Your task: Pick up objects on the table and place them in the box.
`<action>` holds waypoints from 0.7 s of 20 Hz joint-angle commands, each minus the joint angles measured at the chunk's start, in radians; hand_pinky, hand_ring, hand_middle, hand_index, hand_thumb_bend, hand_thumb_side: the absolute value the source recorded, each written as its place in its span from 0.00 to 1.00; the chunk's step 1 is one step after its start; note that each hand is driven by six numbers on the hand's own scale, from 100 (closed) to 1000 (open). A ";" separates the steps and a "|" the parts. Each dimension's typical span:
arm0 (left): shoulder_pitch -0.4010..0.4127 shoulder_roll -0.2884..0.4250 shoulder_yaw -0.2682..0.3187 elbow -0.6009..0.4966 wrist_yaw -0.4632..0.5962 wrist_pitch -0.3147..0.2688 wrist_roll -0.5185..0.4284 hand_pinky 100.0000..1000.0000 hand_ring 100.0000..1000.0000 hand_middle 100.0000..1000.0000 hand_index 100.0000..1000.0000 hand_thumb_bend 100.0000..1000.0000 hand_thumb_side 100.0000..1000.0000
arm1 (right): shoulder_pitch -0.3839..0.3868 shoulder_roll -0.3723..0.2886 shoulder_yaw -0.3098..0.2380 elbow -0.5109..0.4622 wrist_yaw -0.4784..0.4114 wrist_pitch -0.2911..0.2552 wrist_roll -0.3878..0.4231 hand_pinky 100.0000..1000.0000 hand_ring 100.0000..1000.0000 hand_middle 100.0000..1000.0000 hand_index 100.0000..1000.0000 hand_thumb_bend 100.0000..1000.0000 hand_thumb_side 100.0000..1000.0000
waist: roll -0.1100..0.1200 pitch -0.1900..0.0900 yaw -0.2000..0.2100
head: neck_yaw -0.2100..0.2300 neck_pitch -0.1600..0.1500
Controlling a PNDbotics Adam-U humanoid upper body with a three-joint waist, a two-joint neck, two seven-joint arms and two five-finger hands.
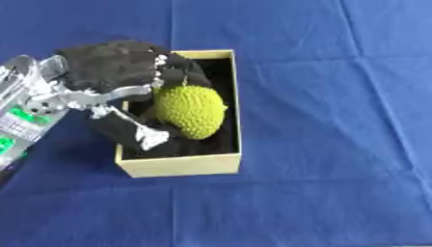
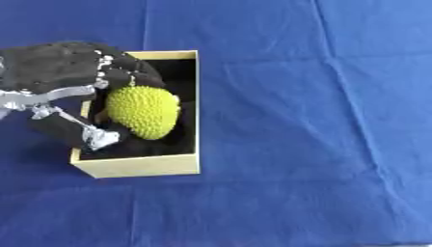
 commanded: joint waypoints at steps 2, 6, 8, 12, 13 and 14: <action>-0.006 0.007 0.038 -0.009 -0.040 -0.003 -0.012 0.90 0.88 0.86 0.96 0.37 0.61 | -0.006 -0.020 -0.018 -0.015 -0.010 0.000 0.001 0.86 0.80 0.52 0.75 0.00 0.38 | -0.002 -0.025 0.001 | 0.000 -0.004; 0.017 0.006 0.102 -0.045 -0.032 0.038 0.064 0.88 0.87 0.85 0.95 0.31 0.61 | -0.006 -0.021 -0.020 -0.015 -0.013 -0.003 -0.003 0.86 0.80 0.52 0.75 0.00 0.37 | -0.004 -0.027 0.005 | -0.002 -0.008; 0.034 0.004 0.141 -0.076 -0.020 0.067 0.115 0.87 0.86 0.84 0.95 0.26 0.61 | -0.005 -0.020 -0.022 -0.015 -0.015 -0.006 -0.006 0.86 0.79 0.52 0.75 0.00 0.36 | -0.005 -0.028 0.007 | -0.004 -0.010; 0.070 -0.003 0.238 -0.152 0.085 0.103 0.253 0.83 0.82 0.81 0.94 0.10 0.60 | -0.001 -0.019 -0.027 -0.015 -0.016 -0.005 -0.011 0.86 0.79 0.52 0.75 0.00 0.36 | -0.007 -0.032 0.013 | -0.015 -0.014; 0.080 -0.009 0.267 -0.165 0.125 0.116 0.291 0.81 0.80 0.79 0.92 0.02 0.59 | 0.000 -0.018 -0.028 -0.015 -0.016 -0.004 -0.013 0.86 0.79 0.52 0.75 0.00 0.37 | -0.007 -0.033 0.015 | -0.018 -0.016; 0.088 -0.014 0.294 -0.172 0.167 0.132 0.330 0.78 0.78 0.77 0.90 0.00 0.53 | 0.001 -0.017 -0.029 -0.015 -0.017 -0.003 -0.014 0.86 0.79 0.52 0.75 0.00 0.36 | -0.008 -0.034 0.016 | -0.021 -0.017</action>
